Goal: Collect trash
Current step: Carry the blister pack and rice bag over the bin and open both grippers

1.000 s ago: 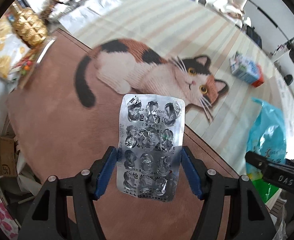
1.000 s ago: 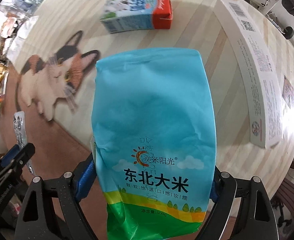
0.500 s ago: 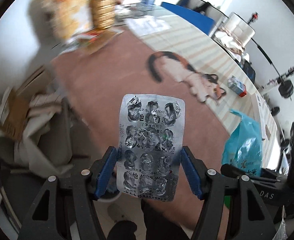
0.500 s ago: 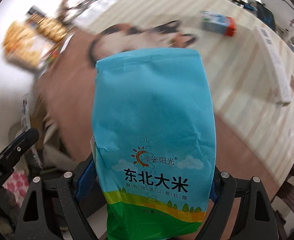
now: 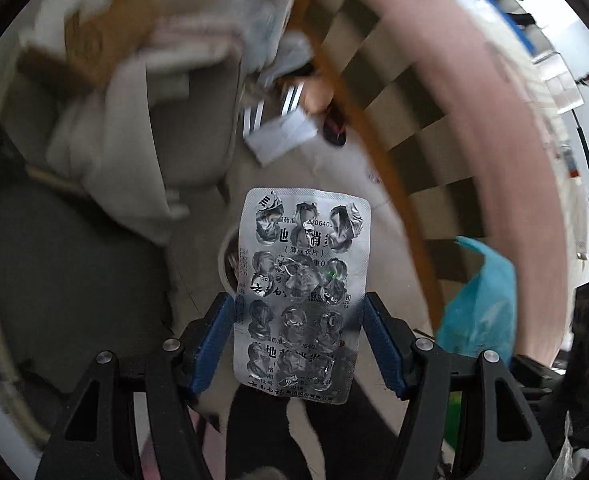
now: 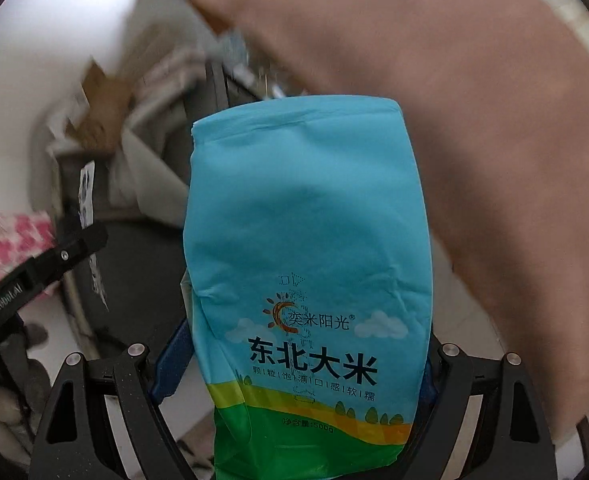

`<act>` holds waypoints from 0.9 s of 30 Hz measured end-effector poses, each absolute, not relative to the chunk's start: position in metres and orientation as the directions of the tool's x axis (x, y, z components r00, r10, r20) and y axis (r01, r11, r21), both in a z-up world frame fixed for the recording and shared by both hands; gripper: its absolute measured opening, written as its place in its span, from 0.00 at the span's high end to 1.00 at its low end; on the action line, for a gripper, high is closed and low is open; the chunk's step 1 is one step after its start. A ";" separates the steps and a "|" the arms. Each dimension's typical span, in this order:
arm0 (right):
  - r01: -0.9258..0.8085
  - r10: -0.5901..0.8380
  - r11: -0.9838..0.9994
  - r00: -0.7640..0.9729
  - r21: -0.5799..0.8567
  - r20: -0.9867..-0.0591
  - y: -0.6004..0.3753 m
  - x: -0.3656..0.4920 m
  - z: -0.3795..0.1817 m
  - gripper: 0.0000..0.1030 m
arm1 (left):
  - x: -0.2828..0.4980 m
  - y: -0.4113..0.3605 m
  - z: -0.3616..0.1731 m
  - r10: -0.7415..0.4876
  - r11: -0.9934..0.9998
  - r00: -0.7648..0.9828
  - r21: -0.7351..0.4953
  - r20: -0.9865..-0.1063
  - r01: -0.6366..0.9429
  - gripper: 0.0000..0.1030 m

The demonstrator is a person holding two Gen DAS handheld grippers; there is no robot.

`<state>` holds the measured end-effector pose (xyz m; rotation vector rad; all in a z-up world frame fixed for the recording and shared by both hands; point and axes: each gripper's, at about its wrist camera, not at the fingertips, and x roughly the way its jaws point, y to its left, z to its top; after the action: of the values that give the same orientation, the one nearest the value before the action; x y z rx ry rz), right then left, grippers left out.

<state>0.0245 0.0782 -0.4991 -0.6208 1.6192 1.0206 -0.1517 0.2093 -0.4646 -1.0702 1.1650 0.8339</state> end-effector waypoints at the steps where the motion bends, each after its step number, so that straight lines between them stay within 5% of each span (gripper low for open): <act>1: -0.815 0.080 0.498 -0.297 0.296 -0.952 0.082 0.017 -0.526 0.13 | -0.156 0.213 -0.488 -0.042 0.278 0.230 -0.232 -0.972 -0.932 0.39; 7: -0.815 -0.021 0.511 -0.329 0.273 -0.944 0.105 0.006 -0.695 0.13 | -0.174 0.244 -0.649 -0.176 0.126 0.294 -0.318 -0.939 -0.940 0.36; 10: -0.802 -0.049 0.518 -0.374 0.297 -0.926 0.117 0.008 -0.771 0.13 | -0.178 0.260 -0.727 -0.209 0.091 0.295 -0.319 -0.932 -0.943 0.04; 14: -0.793 -0.082 0.508 -0.434 0.337 -0.897 0.133 0.001 -0.861 0.12 | -0.185 0.272 -0.792 -0.221 0.062 0.269 -0.289 -0.937 -0.955 0.02; 17: -0.804 -0.120 0.486 -0.450 0.343 -0.885 0.146 0.000 -0.904 0.01 | -0.197 0.273 -0.805 -0.167 0.083 0.194 -0.210 -0.967 -0.974 0.02; 27: -0.875 -0.099 0.418 -0.313 0.246 -0.945 0.156 -0.002 -0.884 0.00 | -0.214 0.240 -0.772 -0.054 0.176 -0.028 0.018 -0.998 -0.984 0.02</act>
<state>-0.0016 0.1564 -0.8836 -0.8545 1.7089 1.0085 -0.2136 0.2401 -0.7716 -1.1067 1.3456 1.0668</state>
